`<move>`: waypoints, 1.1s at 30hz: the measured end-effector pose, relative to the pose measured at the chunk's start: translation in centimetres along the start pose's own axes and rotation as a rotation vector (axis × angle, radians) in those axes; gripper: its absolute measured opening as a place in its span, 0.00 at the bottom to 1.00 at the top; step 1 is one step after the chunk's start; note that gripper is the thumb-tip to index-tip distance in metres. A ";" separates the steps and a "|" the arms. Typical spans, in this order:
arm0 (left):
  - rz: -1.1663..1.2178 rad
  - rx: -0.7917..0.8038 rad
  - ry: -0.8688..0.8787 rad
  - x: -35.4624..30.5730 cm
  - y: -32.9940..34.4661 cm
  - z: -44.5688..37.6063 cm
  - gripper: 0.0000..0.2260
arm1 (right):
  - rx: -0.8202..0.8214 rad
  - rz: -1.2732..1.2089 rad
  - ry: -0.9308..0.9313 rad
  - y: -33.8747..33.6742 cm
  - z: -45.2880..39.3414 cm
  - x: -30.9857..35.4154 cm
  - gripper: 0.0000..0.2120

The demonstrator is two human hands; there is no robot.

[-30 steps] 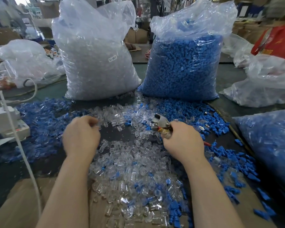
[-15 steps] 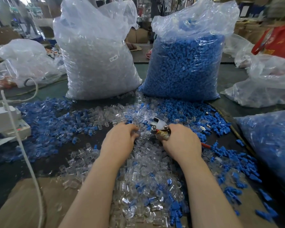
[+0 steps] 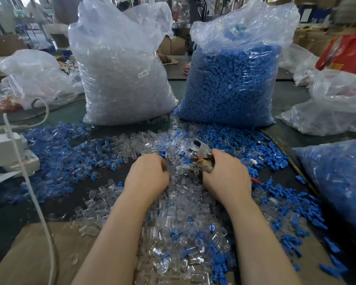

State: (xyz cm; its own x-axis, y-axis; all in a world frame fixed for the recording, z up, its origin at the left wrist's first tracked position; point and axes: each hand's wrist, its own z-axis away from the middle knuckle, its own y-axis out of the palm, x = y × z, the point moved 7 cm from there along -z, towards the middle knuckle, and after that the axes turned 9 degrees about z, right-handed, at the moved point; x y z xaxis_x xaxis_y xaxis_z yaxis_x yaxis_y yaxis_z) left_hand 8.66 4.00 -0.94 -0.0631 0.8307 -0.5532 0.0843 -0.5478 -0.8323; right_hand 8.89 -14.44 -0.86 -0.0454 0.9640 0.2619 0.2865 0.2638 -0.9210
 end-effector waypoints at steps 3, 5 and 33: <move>-0.033 0.005 0.016 -0.4 0.1 0.2 0.06 | -0.047 -0.097 0.023 -0.6 0.0 -0.1 0.10; 0.006 -0.047 0.028 -0.6 -0.2 0.3 0.06 | -0.078 -0.183 0.028 -0.9 0.0 -0.1 0.10; 1.368 -0.037 -0.140 -4.3 0.6 1.9 0.04 | -0.176 -0.974 -0.001 -2.9 0.4 0.2 0.10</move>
State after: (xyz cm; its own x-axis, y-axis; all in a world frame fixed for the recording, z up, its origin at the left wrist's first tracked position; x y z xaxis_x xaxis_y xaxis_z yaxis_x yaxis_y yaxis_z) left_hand 7.10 -0.09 0.83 -0.0079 -0.3815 -0.9243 0.1860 -0.9088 0.3735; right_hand 7.69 -14.97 1.80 -0.3373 0.3290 0.8821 0.2621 0.9327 -0.2476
